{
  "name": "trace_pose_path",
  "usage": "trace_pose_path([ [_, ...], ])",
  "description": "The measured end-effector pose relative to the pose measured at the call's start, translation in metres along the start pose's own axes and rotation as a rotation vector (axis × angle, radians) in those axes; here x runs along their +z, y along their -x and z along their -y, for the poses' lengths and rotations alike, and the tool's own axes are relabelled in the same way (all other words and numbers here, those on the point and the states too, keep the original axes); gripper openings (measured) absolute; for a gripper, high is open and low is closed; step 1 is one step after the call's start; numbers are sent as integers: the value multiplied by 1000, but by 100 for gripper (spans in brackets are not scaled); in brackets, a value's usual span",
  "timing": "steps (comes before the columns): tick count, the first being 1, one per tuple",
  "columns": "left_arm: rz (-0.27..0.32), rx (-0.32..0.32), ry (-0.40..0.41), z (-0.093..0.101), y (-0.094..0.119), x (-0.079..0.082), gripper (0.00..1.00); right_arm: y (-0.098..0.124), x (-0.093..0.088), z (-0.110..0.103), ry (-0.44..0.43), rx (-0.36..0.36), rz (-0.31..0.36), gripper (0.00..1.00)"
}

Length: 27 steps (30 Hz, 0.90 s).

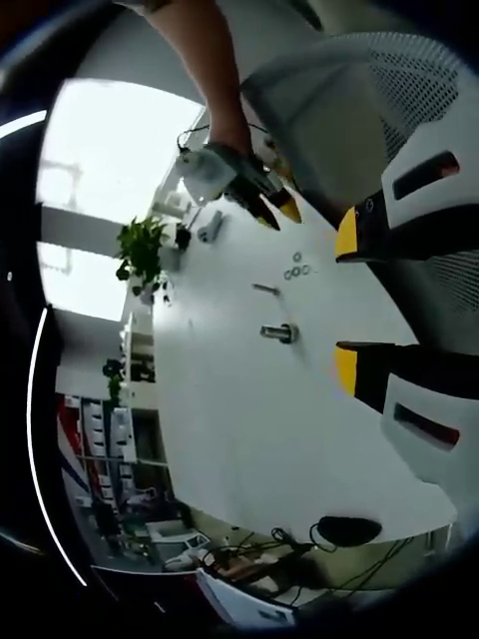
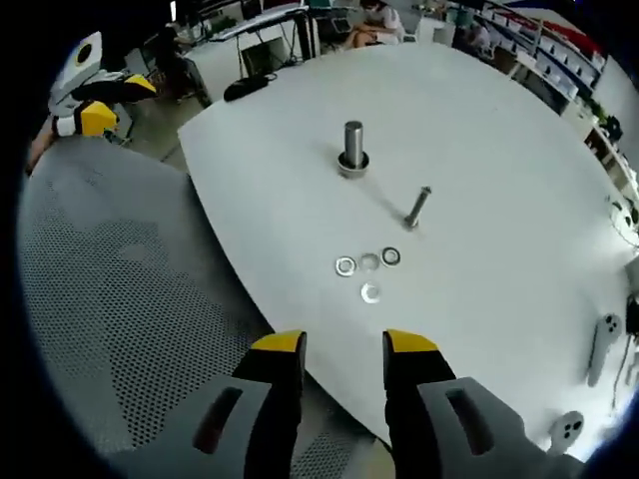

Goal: Place the washer onto the threaded stud by aligning its center hole with the stud, sliding it down to the base, and recovering from edge contact or off-axis alignment until the washer reaches the visible bottom stop.

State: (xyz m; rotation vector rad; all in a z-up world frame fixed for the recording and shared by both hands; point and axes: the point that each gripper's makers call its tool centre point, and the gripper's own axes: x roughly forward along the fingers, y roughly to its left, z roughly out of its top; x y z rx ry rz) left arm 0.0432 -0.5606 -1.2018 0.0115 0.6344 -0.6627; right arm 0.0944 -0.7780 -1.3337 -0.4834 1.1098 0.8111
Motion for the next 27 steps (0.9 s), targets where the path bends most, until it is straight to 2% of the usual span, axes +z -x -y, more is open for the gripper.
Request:
trace_pose_path([
  [5, 3, 8, 1, -2, 1, 0, 29, -24, 2, 14, 14, -17, -45, 33],
  [11, 7, -6, -2, 0, 0, 1, 28, -35, 7, 19, -24, -5, -54, 31],
  [14, 10, -6, 0, 0, -1, 2, 28, -39, 10, 23, 16, -17, -60, 30],
  [17, 17, -11, 3, 1, 0, 3, 28, -44, 6, 20, 11, 7, -91, 30],
  [18, 18, -10, 3, 1, 0, 3, 28, -45, 4, 20, 31, 0, -103, 29],
  [19, 17, -8, 3, 1, 0, 3, 27, -44, 6, 25, 88, -17, -101, 27],
  [21, 15, -10, 4, 1, -1, 3, 27, -44, 5, 26, 109, -16, -113, 25],
  [27, 20, -12, 2, 2, -1, 4, 26, -46, 6, 25, 117, -8, -123, 25],
])
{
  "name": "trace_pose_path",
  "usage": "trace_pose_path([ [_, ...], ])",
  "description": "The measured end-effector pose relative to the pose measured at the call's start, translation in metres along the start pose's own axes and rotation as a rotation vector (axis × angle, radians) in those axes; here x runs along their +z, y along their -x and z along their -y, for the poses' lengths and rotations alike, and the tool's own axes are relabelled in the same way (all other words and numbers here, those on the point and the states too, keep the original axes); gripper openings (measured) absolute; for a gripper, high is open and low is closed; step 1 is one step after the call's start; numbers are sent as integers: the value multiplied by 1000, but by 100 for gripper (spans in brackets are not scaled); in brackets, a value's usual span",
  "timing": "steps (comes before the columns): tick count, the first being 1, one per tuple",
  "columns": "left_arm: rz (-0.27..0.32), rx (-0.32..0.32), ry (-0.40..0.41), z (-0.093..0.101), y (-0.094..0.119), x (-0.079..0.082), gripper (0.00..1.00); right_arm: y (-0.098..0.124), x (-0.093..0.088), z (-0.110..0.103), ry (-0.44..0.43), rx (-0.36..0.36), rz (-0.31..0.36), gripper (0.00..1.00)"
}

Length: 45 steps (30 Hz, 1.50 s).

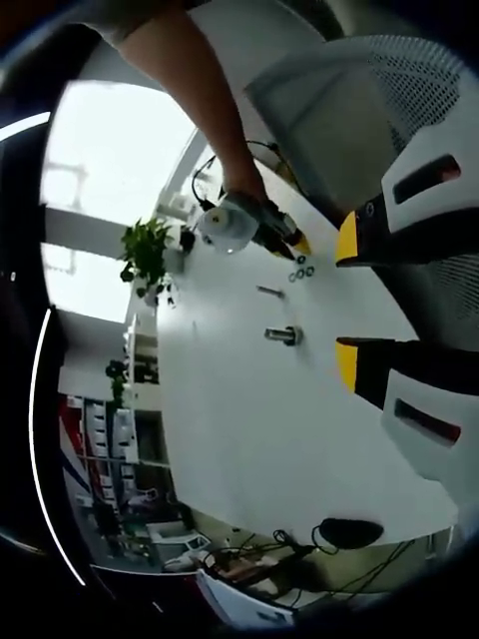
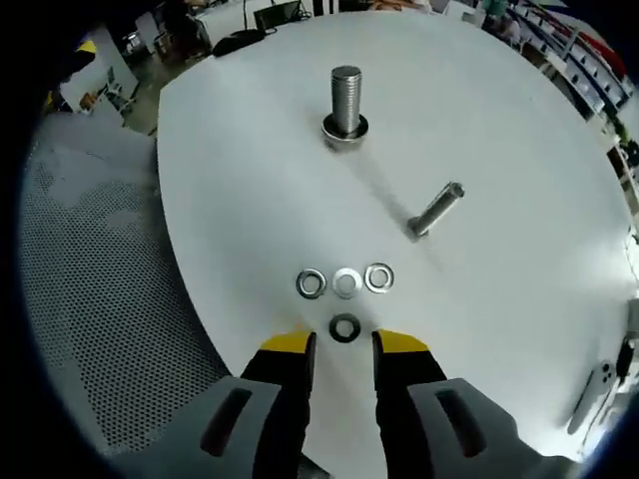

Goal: Place the washer onto the threaded stud by aligning its center hole with the stud, sliding it down to the base, and recovering from edge contact or off-axis alignment until the washer reaches the visible bottom stop.

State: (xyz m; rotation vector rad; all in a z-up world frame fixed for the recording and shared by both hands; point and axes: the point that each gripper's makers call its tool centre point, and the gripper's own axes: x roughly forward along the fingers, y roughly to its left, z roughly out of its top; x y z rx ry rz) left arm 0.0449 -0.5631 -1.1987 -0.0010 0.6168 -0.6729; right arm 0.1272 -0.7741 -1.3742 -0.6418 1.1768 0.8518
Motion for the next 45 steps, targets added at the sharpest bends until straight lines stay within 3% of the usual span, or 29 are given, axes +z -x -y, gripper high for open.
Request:
trace_pose_path([
  [10, -10, -4, -5, 1, -1, -2, 25, -2, 5, -7, 82, 20, -53, 18],
  [16, -11, -4, -5, 1, -1, -2, 25, -3, 5, -6, 146, 41, -136, 14],
  [25, -9, -11, -8, 2, 0, -2, 24, -4, 5, -4, 120, 52, -186, 14],
  [27, -9, -11, -8, 2, 0, -2, 24, -3, 5, -3, 82, 35, -190, 14],
  [32, -4, -16, -9, 2, 0, -1, 23, -1, 5, -8, 92, 2, -184, 14],
  [41, 0, -11, -5, 1, 1, -1, 23, -1, 4, -5, 50, -4, -114, 13],
  [45, 0, -11, -6, 1, 1, 0, 23, -1, 3, -9, 94, -7, -127, 13],
])
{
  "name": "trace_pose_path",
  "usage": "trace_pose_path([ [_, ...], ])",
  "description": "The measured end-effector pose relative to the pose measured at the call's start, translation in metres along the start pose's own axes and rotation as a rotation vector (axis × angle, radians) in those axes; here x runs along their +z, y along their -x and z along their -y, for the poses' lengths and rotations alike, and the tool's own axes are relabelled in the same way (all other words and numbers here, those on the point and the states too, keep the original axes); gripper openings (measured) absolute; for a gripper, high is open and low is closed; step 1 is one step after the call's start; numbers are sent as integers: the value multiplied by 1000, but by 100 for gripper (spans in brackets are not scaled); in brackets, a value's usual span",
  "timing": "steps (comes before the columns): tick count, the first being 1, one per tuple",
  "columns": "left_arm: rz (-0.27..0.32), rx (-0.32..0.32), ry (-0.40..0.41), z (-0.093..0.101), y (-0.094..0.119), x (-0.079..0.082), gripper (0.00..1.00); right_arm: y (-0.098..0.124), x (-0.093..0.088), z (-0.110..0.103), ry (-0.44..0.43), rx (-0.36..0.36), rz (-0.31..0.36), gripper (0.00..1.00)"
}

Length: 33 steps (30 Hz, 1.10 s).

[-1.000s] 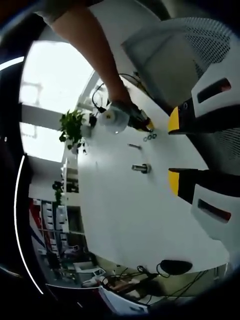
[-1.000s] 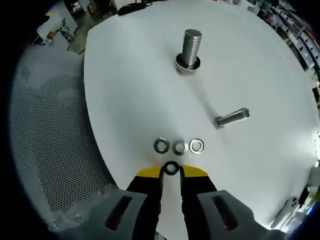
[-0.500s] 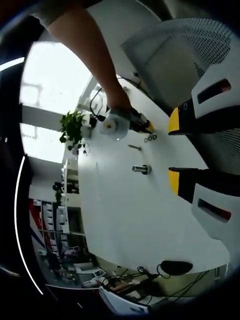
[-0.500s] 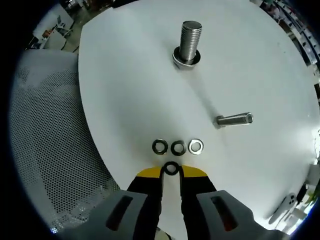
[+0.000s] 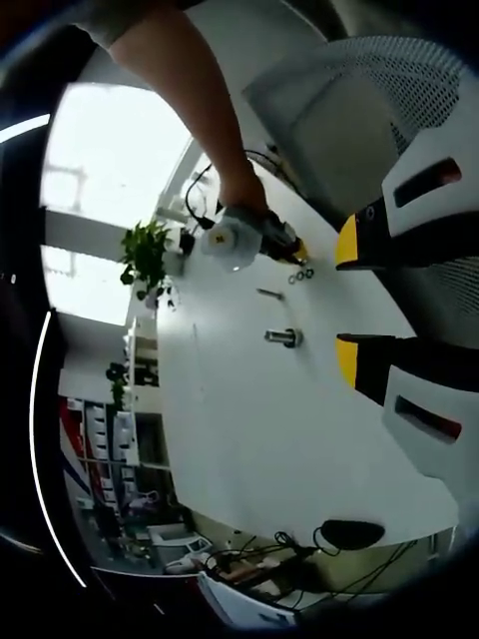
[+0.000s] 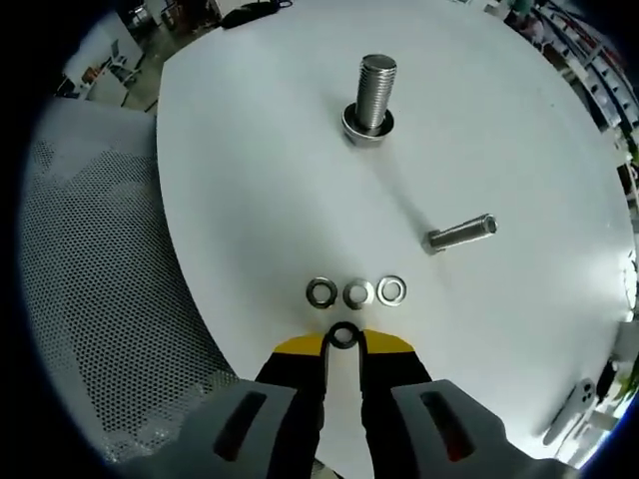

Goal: Place the washer onto the threaded stud by aligning its center hole with the stud, sliding it down to the base, and recovering from edge contact or off-axis alignment until the washer reaches the visible bottom stop.

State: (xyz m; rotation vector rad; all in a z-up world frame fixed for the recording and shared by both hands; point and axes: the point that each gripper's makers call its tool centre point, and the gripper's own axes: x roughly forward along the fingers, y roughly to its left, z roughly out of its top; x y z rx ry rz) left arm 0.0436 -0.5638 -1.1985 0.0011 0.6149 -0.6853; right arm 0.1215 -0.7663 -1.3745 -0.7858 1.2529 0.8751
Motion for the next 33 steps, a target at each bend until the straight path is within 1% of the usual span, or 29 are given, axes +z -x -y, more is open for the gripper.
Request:
trace_pose_path([
  [2, -1, 0, 0, 0, 0, 0, 23, 1, -2, 0, 8, -4, -3, 13],
  [4, -3, -2, -1, 0, 0, 0, 23, 4, -3, 1, -6, -5, 5, 13],
  [6, -4, -4, -1, 1, 0, 0, 23, 9, 0, 6, -32, -14, 34, 13],
  [9, 0, -5, -3, 1, 0, 0, 23, 19, 1, 12, -45, -24, 48, 13],
  [15, 0, -4, -2, 1, 0, 0, 23, 41, 19, 35, -69, -66, 119, 13],
  [19, 1, -5, -4, 1, 0, 0, 23, 51, 33, 47, -63, -89, 147, 13],
  [23, 3, -5, -4, 1, 0, 0, 23, 58, 46, 54, -61, -101, 175, 13],
  [29, 7, -3, -3, 1, 0, 1, 23, 60, 61, 58, -34, -117, 200, 13],
  [32, 5, -2, -3, 1, 0, 1, 23, 56, 66, 60, -30, -115, 196, 13],
  [33, 7, -1, -3, 0, 0, 1, 23, 55, 67, 61, -13, -126, 189, 13],
])
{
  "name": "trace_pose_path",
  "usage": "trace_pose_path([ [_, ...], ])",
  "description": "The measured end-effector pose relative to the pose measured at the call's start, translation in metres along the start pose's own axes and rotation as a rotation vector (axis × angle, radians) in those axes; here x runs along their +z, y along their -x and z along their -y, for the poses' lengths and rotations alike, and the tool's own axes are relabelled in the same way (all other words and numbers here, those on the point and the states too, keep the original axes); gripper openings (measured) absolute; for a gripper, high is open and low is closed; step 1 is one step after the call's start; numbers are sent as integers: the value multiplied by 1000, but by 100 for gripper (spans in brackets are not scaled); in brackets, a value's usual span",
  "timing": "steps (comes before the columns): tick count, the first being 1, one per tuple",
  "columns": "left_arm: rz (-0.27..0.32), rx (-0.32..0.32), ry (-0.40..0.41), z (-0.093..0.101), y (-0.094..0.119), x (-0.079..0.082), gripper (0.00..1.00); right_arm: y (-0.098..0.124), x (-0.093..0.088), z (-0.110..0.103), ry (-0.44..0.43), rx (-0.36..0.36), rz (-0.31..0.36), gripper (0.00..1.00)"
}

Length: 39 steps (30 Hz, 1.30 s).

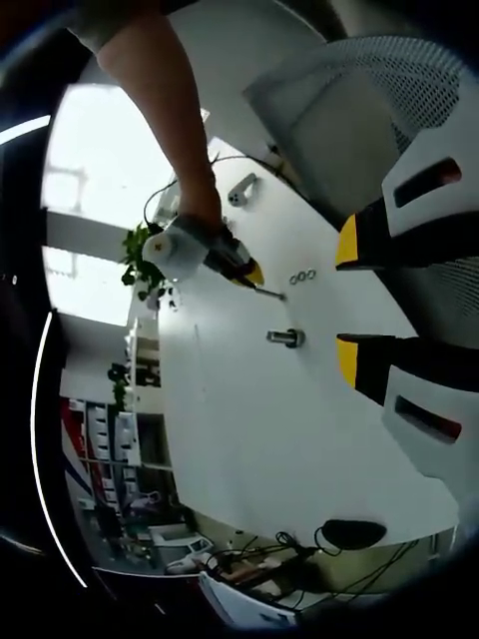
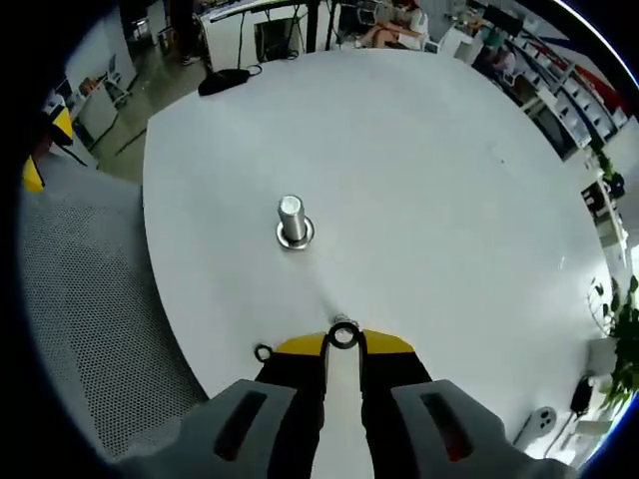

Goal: Place the washer onto the threaded stud by aligning its center hole with the stud, sliding it down to the base, and recovering from edge contact or off-axis alignment until the washer reaches the visible bottom stop.

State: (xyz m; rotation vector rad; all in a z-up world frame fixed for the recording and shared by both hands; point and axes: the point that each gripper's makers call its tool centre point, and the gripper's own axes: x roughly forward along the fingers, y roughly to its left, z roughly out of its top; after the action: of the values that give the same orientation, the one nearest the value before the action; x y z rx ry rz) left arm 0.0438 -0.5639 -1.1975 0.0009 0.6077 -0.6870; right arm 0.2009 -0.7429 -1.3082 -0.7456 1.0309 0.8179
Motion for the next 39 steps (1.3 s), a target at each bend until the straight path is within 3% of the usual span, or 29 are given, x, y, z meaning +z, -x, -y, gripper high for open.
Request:
trace_pose_path([
  [16, 3, 11, -9, -2, 0, 1, 23, -15, -3, 6, 11, 12, -47, 14],
  [31, -8, 18, -12, -3, 0, -1, 23, -54, -13, -9, 10, 71, -117, 14],
  [39, -10, 25, -10, -4, 0, -1, 23, -58, -15, -10, -20, 74, -118, 15],
])
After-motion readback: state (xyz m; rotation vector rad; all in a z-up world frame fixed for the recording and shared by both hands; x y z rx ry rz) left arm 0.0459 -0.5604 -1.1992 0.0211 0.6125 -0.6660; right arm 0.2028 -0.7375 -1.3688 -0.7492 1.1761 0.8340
